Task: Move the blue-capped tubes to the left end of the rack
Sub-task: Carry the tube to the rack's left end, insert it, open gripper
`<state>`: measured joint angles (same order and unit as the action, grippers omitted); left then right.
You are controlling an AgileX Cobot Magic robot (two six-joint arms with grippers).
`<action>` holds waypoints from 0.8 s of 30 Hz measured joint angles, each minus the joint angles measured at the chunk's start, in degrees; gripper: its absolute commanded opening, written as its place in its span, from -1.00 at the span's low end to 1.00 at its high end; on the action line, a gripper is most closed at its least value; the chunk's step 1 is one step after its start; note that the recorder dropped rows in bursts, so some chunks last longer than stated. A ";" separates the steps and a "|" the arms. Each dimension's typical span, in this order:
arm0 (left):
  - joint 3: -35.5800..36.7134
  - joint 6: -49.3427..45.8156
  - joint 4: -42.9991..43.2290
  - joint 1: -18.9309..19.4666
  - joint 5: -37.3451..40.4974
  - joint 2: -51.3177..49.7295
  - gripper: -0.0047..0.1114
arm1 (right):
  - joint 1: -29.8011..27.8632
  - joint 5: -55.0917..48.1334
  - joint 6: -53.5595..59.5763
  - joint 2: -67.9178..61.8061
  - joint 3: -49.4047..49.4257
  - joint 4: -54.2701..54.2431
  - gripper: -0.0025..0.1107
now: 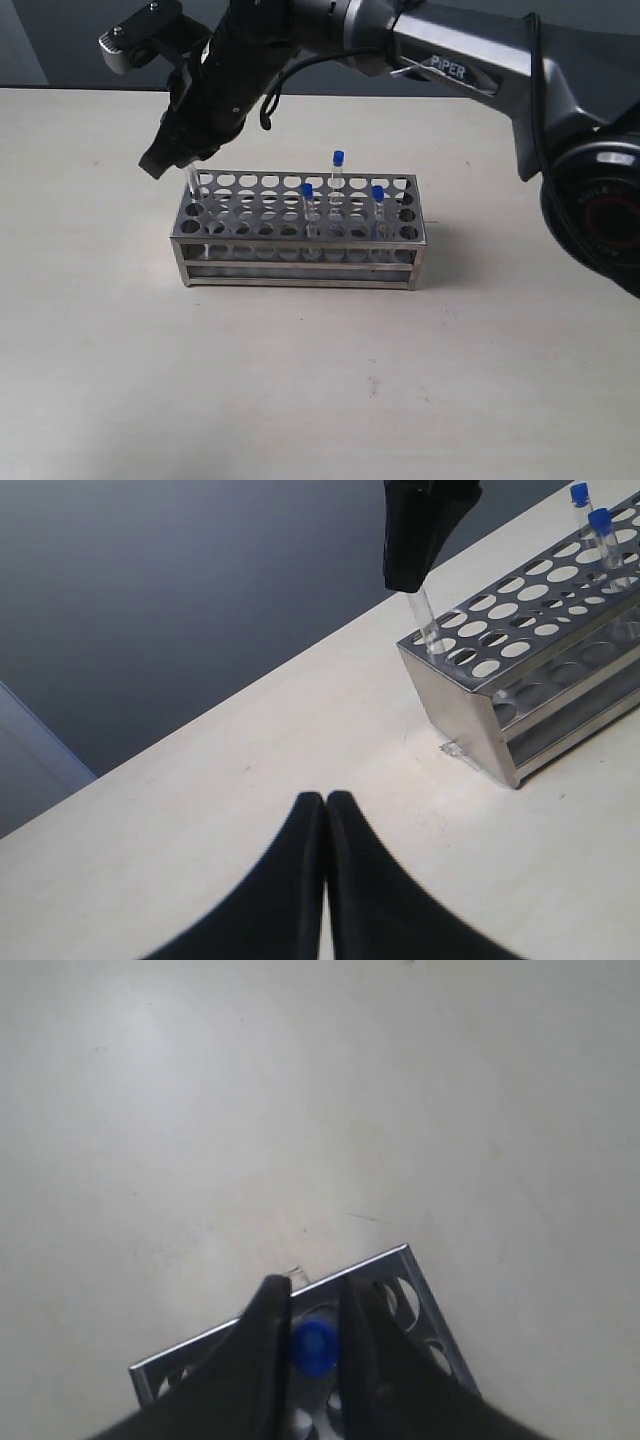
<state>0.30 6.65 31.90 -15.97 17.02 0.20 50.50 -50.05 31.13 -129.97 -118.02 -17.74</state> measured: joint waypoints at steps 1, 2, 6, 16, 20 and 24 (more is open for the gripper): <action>0.00 0.00 0.00 0.00 0.00 0.00 -0.90 | 0.00 0.00 0.00 -0.62 0.00 0.00 -0.97; 0.00 0.00 0.00 0.00 0.00 0.00 -0.90 | 0.00 -0.11 0.00 -1.40 0.11 0.12 -0.97; 0.00 0.00 0.00 0.00 0.00 0.00 -0.90 | 0.00 0.35 -0.65 -2.77 0.34 0.16 -0.97; 0.00 0.00 0.00 0.00 0.00 0.00 -0.90 | 0.00 0.49 -1.13 -2.77 0.34 0.07 -0.79; 0.00 0.00 0.00 0.00 0.00 0.00 -0.90 | 0.00 -0.79 -1.40 -2.53 0.34 0.07 -0.28; 0.00 0.00 0.00 0.00 0.00 0.00 -0.90 | 0.00 -2.78 -4.38 -2.05 0.34 0.17 -0.15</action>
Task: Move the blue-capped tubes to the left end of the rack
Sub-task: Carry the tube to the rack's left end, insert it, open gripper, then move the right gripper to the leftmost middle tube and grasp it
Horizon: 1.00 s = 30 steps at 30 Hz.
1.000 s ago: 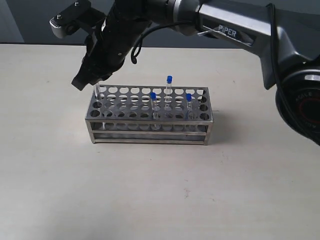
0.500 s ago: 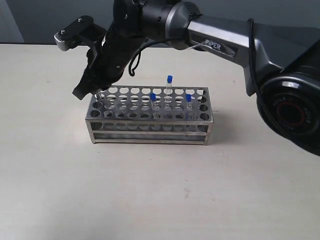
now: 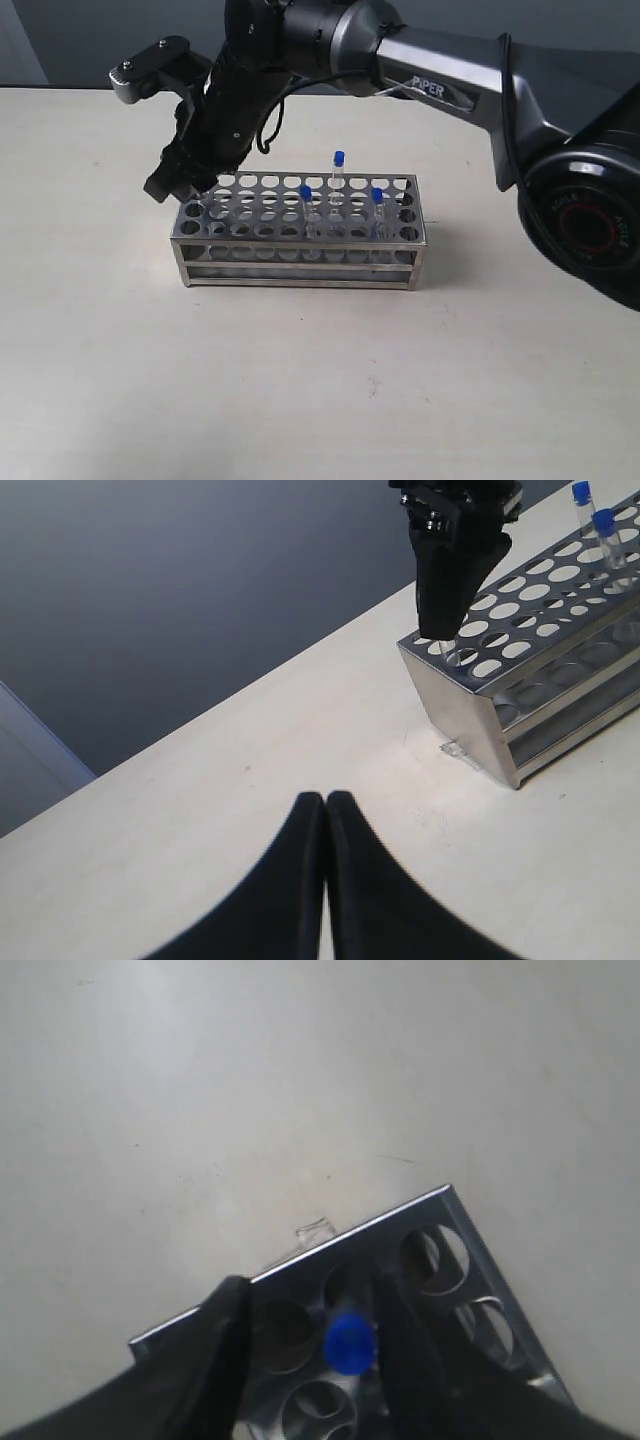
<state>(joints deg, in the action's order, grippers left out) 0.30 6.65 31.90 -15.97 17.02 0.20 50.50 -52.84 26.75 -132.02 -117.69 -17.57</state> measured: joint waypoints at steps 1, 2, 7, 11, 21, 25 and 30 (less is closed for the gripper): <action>0.00 0.00 0.00 0.00 0.00 0.00 -0.90 | 0.00 -0.54 -0.78 0.12 0.00 0.00 -0.14; 0.00 0.00 0.00 0.00 0.00 0.00 -0.90 | 0.00 -1.07 -1.66 0.43 0.00 0.00 -0.14; 0.00 0.00 0.00 0.00 0.00 0.00 -0.90 | 0.00 -2.42 -3.90 2.63 0.11 -1.36 -0.14; 0.00 0.00 0.00 0.00 0.00 0.00 -0.90 | 0.00 -3.55 -4.84 4.91 0.11 -2.06 -0.14; 0.00 0.00 0.00 0.00 0.00 0.00 -0.90 | 0.00 -15.93 -13.39 9.75 0.11 8.80 -0.26; 0.00 0.00 0.00 0.00 0.00 0.00 -0.90 | 0.00 -16.80 -14.56 9.85 0.11 11.05 -0.26; 0.00 0.00 0.00 0.00 0.00 0.00 -0.90 | 0.00 -17.03 -17.05 10.23 0.21 13.27 -0.26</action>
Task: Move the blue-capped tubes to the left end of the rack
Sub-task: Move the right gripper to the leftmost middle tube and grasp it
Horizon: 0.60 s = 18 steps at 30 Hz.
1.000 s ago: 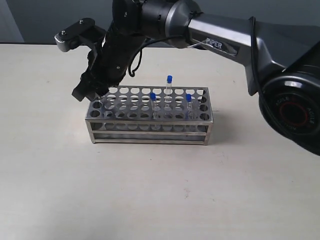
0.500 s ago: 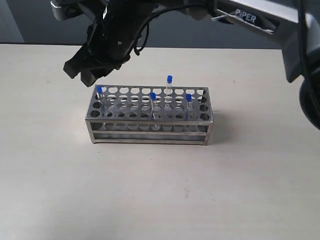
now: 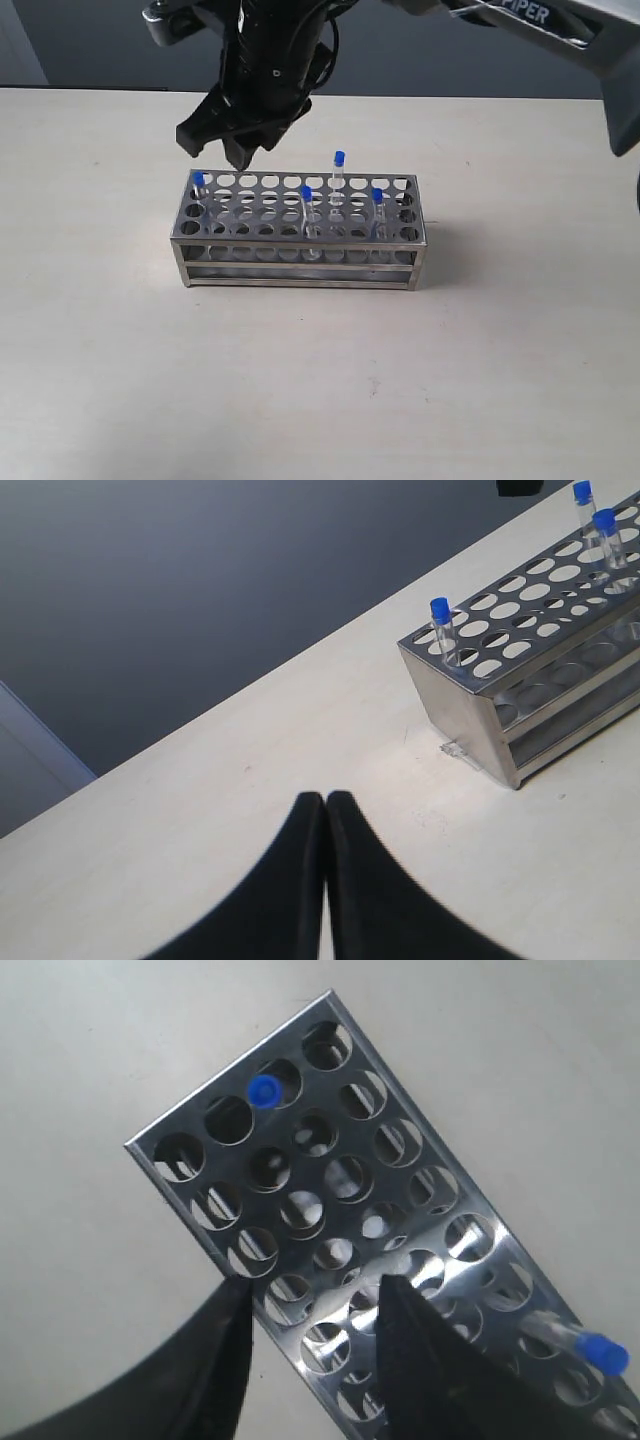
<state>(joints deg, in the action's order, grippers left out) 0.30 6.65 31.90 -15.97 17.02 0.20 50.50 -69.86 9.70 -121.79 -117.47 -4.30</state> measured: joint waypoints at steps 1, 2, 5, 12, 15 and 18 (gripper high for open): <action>0.00 0.00 0.00 0.00 0.00 0.00 -0.90 | 0.00 0.00 -1.19 0.67 0.00 1.34 -0.26; 0.00 0.00 0.00 0.00 0.00 0.00 -0.90 | 0.00 -0.12 -1.72 1.30 0.00 1.82 -0.26; 0.00 0.00 0.00 0.00 0.00 0.00 -0.90 | 0.00 -0.12 -3.55 4.02 1.27 2.73 -0.26; 0.00 0.00 0.00 0.00 0.00 0.00 -0.90 | 0.00 -0.31 -5.02 3.03 6.78 5.71 -0.26; 0.00 0.00 0.00 0.00 0.00 0.00 -0.90 | 0.00 -0.34 -5.02 2.04 7.05 6.74 -0.26; 0.00 0.00 0.00 0.00 0.00 0.00 -0.90 | 0.00 -0.34 -5.25 1.91 7.05 7.39 -0.26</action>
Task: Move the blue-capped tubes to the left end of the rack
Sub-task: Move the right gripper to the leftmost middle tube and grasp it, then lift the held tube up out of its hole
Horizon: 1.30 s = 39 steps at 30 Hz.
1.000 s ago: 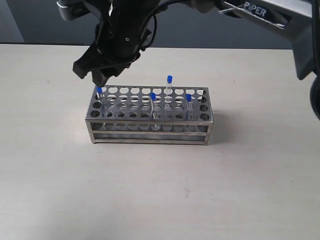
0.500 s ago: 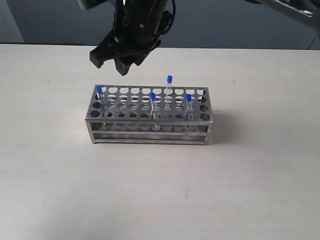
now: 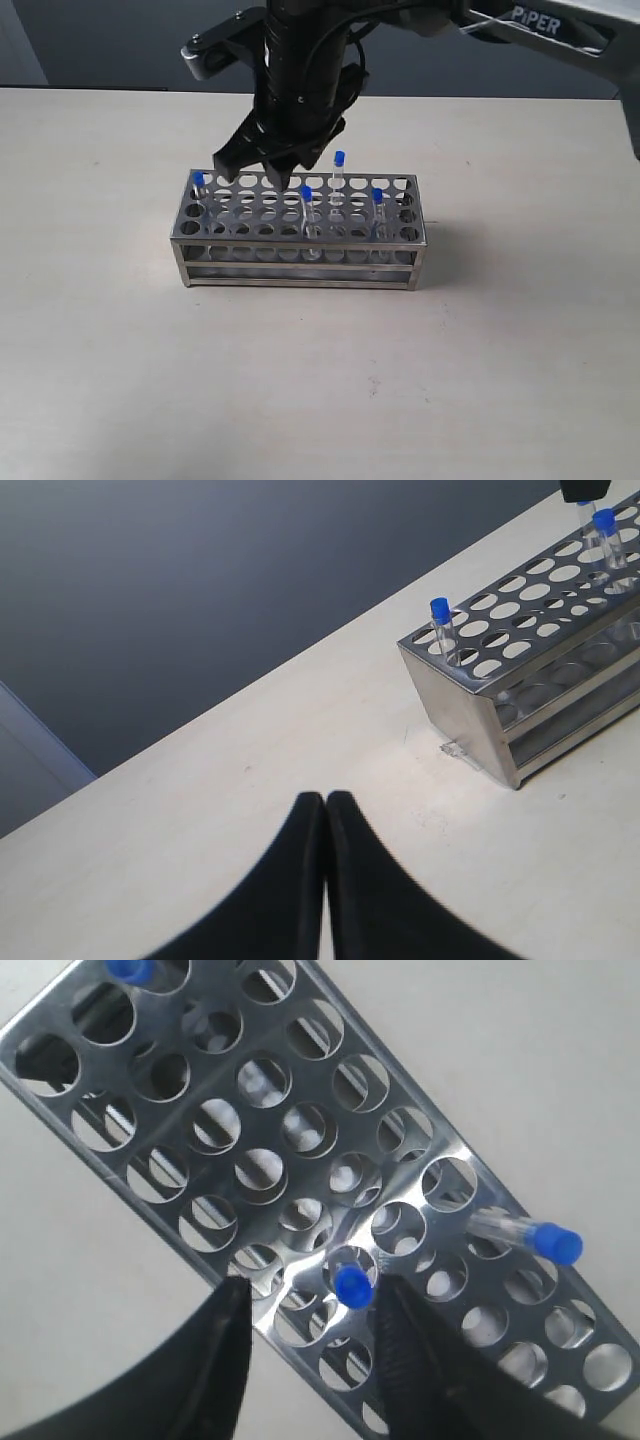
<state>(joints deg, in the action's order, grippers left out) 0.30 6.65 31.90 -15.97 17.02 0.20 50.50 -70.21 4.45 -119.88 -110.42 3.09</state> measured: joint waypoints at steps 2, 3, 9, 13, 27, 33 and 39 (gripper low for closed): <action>0.00 0.00 0.00 0.00 0.00 0.00 -0.90 | -0.40 0.00 -0.12 0.00 0.00 0.00 -0.26; 0.00 0.00 0.00 0.00 0.00 0.00 -0.90 | -0.54 0.00 -0.12 0.00 0.00 0.00 -0.26; 0.00 0.00 0.00 0.00 0.00 0.00 -0.90 | -2.00 -0.02 -0.52 -0.28 0.50 0.26 -0.26; 0.00 0.00 0.00 0.00 0.00 0.00 -0.90 | -2.22 -0.02 -0.62 -1.43 0.62 -1.03 -0.26; 0.00 0.00 0.00 0.00 0.00 0.00 -0.90 | -2.22 -0.02 -0.74 -4.73 1.22 -3.73 -0.40; 0.00 0.00 0.00 0.00 0.00 0.00 -0.90 | -2.25 0.09 -0.74 -5.40 1.22 -3.09 -0.95; 0.00 0.00 0.00 0.00 0.00 0.00 -0.90 | -2.35 -0.01 -0.51 -4.26 1.35 -3.09 -0.95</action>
<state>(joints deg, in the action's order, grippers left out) 0.30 6.65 31.90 -15.97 17.02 0.20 48.15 -70.22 3.93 -124.13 -109.07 0.00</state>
